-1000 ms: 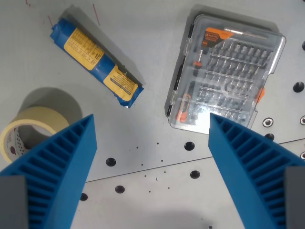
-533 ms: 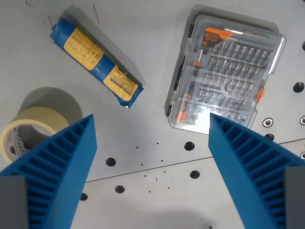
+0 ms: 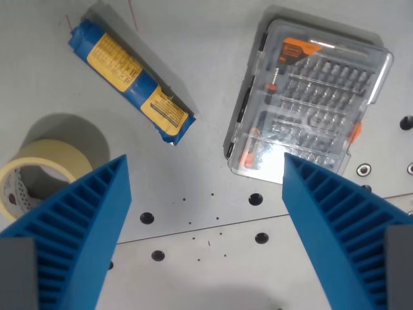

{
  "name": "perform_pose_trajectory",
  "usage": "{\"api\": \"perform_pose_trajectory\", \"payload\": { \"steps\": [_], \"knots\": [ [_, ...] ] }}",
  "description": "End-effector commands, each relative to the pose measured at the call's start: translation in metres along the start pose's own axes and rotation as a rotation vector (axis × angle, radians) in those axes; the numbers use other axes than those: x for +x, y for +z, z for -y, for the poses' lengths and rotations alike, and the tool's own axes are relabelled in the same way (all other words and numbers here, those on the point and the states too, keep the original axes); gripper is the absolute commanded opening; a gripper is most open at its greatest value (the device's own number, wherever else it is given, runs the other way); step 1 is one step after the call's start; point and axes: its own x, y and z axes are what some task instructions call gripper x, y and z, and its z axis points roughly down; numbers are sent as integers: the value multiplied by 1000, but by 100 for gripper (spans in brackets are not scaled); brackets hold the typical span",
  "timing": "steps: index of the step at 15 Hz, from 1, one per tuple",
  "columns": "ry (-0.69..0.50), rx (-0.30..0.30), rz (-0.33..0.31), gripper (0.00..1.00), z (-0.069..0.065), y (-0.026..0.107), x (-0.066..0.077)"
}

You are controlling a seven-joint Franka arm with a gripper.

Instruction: Move above the blue bag

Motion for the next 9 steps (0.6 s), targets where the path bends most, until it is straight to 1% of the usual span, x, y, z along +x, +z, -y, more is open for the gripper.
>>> {"api": "perform_pose_trajectory", "payload": {
  "steps": [1, 4, 9],
  "knots": [
    [-132, 3, -49, 100, 4, 9, -2],
    [-203, 1, -64, 100, 8, 22, -3],
    [-329, -9, -68, 100, 19, 46, -4]
  ]
}}
